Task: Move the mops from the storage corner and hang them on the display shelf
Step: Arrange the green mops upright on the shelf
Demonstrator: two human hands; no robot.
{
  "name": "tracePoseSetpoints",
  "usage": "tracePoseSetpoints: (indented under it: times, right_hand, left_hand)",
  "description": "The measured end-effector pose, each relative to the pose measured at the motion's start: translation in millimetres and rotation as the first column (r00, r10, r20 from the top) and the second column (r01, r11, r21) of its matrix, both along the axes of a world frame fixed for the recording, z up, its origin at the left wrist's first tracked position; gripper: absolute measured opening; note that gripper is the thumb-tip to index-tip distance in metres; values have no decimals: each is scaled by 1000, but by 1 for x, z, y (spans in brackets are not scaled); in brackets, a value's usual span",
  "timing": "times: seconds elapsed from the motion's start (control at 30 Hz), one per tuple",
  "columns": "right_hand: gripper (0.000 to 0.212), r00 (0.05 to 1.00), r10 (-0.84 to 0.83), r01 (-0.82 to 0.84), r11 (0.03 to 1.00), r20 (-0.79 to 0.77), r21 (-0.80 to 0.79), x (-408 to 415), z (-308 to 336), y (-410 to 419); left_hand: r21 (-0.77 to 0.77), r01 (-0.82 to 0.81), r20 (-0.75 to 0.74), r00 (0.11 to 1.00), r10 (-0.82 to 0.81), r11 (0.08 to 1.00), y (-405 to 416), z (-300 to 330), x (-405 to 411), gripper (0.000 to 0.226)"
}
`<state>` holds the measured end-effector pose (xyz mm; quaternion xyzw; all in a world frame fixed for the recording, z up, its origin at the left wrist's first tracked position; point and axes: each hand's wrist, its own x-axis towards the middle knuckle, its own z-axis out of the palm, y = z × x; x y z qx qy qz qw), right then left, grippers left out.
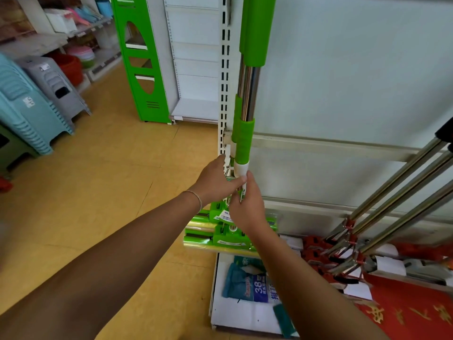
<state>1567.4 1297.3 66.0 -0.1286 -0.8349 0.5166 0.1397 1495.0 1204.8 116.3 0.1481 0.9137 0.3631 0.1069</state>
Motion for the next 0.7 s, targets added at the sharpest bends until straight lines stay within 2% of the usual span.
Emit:
tracePoseSetpoints:
  times: [0.07,0.13,0.2,0.47,0.7]
  right_hand:
    - [60,999,36,-36,999,-6,-26,-8,7,3]
    - [63,997,52,-52,999,65,-6,-14,8,6]
    - [63,989,75,-78,997,125,24,-16,8,9]
    - [40,975,81,-118,978,205,171,-28,10,18]
    - [38,971,49,-104,968,234,228,-28,16,18]
  left_hand:
    - [58,20,11,1000,-20,998,5,5,-3,76]
    - [105,19,3,1000,-19,994,11,9,-2,54]
    - [136,2,3,1000,-2,991,14,10,0,44]
    - [134,-118,-56,990,127,984,26,7,-1,31]
    - [152,-111,-41,992,119,982,26,6,-3,32]
